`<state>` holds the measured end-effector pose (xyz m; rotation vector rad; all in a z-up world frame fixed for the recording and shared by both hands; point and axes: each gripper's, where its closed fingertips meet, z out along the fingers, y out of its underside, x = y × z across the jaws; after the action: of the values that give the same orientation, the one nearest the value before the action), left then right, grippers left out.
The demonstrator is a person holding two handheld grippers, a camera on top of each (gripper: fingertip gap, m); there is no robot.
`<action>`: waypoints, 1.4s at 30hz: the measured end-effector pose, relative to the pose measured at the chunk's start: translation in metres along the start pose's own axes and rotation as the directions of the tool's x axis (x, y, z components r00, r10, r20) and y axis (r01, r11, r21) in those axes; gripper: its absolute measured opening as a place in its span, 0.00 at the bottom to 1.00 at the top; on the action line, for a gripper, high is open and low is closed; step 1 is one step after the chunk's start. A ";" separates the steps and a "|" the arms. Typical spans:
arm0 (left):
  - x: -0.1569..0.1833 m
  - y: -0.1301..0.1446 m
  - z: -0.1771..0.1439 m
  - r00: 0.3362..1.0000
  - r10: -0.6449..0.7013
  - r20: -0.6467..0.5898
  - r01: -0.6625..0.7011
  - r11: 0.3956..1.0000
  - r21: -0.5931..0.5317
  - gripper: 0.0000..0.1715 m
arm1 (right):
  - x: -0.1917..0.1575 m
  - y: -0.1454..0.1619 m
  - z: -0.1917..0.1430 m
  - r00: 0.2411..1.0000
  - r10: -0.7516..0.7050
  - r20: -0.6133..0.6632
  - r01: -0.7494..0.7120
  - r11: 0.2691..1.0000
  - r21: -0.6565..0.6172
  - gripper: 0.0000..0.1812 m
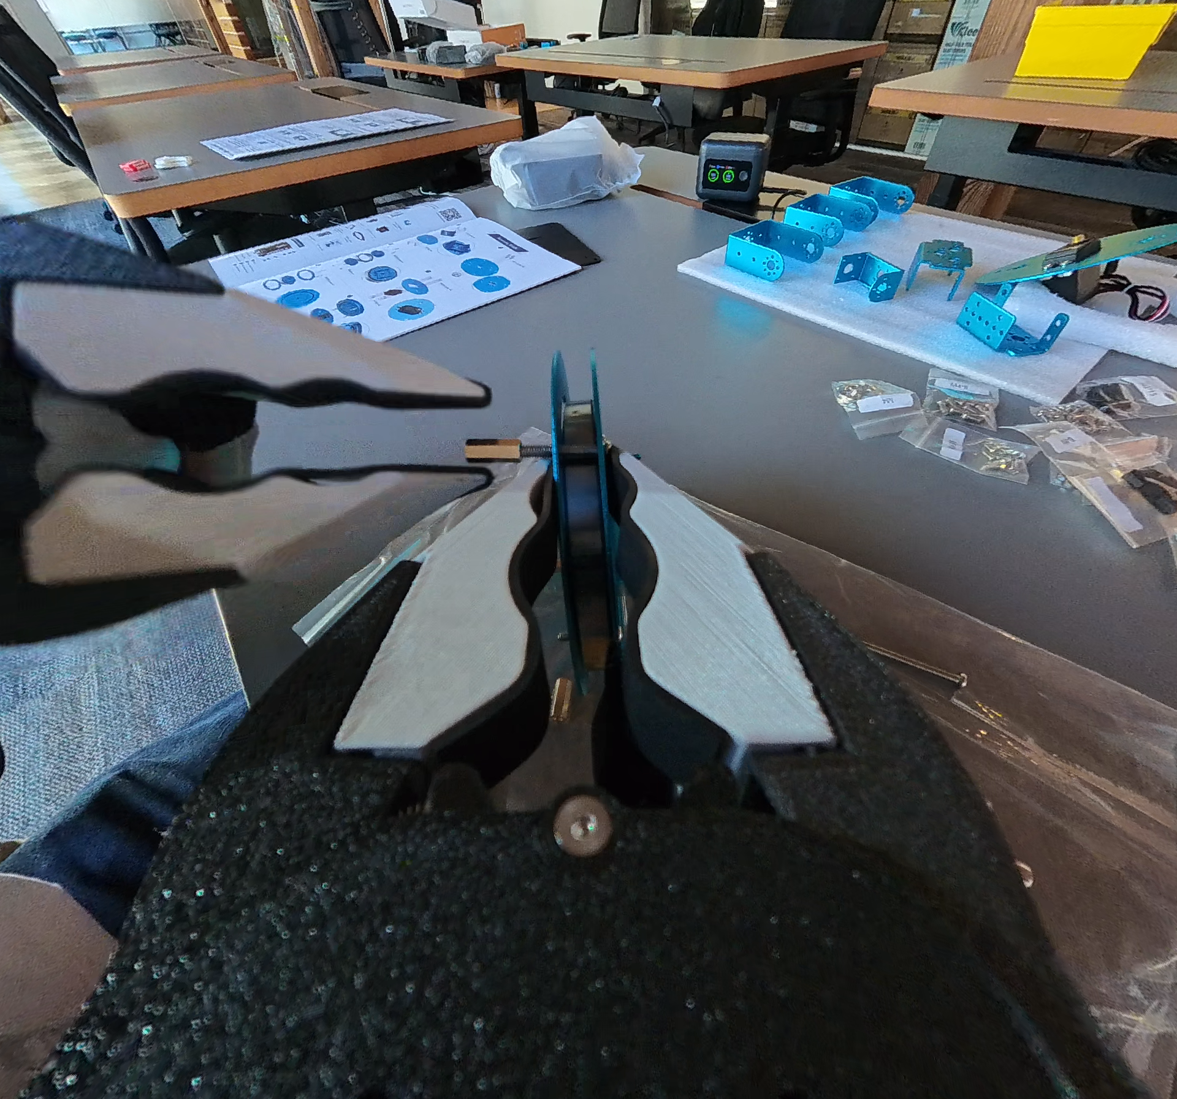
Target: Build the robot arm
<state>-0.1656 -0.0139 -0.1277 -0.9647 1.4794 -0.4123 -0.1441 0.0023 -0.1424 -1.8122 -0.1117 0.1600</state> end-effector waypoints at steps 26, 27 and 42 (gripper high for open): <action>0.004 -0.002 0.004 0.997 0.071 -0.012 -0.071 0.997 -0.007 0.05 | 0.003 0.001 -0.003 1.000 0.011 -0.001 -0.011 1.000 -0.004 0.07; 0.002 -0.004 0.003 0.987 -0.148 -0.062 0.148 0.989 0.001 0.08 | 0.003 0.001 -0.003 1.000 0.010 -0.002 -0.010 1.000 -0.004 0.07; 0.008 -0.002 0.005 0.977 -0.195 -0.090 0.192 0.981 -0.041 0.02 | 0.001 0.001 -0.003 1.000 0.008 -0.001 -0.008 1.000 -0.006 0.07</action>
<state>-0.1597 -0.0198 -0.1318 -1.1330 1.4843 -0.5834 -0.1421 -0.0009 -0.1431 -1.8193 -0.1042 0.1641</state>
